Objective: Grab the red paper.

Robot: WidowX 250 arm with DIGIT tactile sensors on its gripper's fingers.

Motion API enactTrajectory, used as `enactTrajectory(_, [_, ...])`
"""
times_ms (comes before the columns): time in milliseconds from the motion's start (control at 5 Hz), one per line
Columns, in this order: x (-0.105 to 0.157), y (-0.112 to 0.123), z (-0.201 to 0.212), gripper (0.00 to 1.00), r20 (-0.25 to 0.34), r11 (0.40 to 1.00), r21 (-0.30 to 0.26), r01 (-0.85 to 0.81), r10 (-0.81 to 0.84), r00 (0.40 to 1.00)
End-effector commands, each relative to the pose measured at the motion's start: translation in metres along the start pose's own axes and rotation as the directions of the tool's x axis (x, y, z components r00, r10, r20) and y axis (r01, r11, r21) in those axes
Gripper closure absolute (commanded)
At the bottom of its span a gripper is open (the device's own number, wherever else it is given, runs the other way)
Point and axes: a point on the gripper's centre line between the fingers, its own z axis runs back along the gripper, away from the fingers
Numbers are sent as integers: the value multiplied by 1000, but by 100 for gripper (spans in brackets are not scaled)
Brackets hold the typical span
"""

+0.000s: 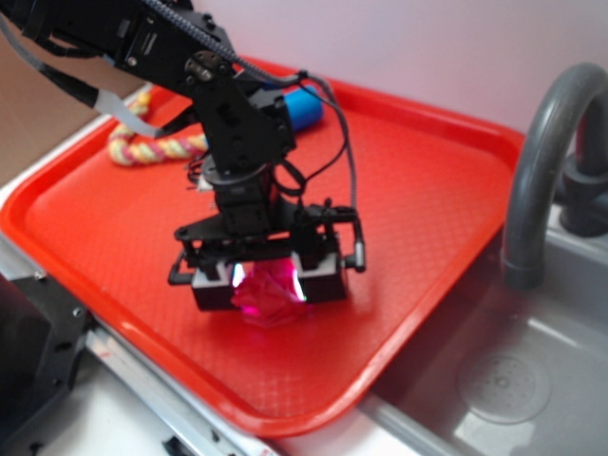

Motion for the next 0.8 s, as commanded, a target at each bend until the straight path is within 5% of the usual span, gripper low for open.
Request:
enactTrajectory(0, [18,13,21,100,85,999,34,-11,8,996])
enactTrajectory(400, [42,29,96,100,40,962,-154,227,-223,974])
enactTrajectory(600, [39,40,132,100,89,930,-194,313,-301,950])
